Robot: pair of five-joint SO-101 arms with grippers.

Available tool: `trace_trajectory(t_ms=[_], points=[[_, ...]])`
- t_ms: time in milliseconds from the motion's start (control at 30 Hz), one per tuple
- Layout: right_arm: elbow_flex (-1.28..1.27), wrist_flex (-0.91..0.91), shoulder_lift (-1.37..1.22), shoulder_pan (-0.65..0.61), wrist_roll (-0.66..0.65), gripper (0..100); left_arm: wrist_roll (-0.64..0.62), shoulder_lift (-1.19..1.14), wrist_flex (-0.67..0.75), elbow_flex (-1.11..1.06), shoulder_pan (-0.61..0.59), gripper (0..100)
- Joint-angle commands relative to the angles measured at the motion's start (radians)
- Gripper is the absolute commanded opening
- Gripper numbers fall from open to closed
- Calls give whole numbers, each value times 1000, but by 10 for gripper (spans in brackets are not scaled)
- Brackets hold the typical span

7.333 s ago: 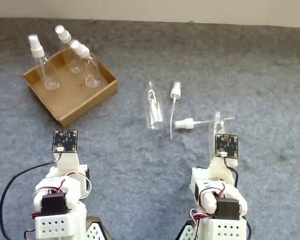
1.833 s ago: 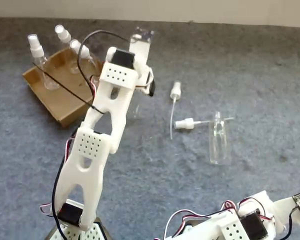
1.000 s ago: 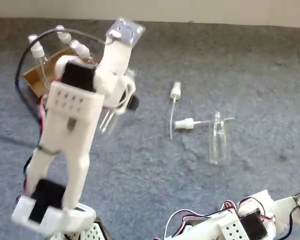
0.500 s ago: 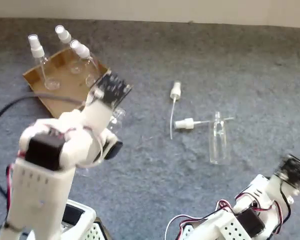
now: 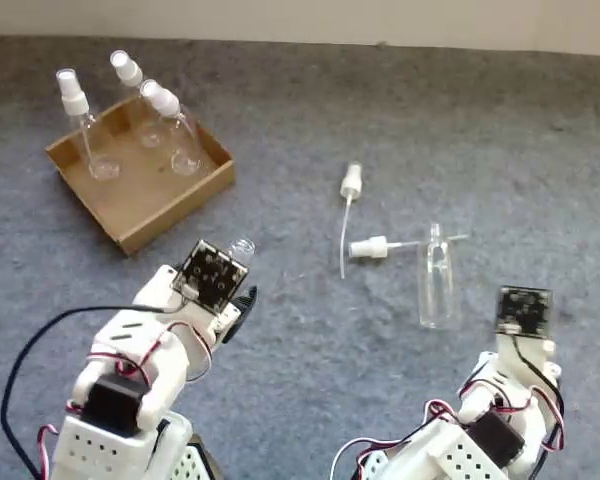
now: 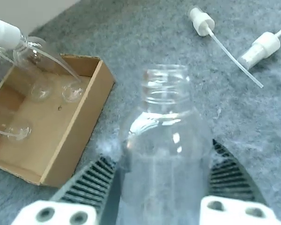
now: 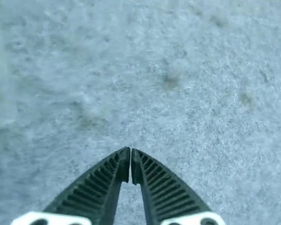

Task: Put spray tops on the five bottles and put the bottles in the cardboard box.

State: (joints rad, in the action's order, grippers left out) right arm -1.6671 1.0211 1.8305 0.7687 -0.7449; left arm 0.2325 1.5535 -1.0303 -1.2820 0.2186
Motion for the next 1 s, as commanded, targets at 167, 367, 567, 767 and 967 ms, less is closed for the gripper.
trace_trajectory(t_ms=[167, 367, 567, 767, 967], points=[[61, 266, 7, -110, -34, 7, -6, 259, 91, -177, 5, 113], [275, 415, 7, -182, -34, 7, -293, 274, 144, -239, -1, 112], [323, 418, 5, -186, -34, 7, -327, 274, 284, -344, 5, 112], [326, 417, 5, -216, -34, 7, -327, 274, 345, -410, 5, 112], [326, 417, 5, -306, -32, 7, -328, 274, 342, -412, 4, 112]])
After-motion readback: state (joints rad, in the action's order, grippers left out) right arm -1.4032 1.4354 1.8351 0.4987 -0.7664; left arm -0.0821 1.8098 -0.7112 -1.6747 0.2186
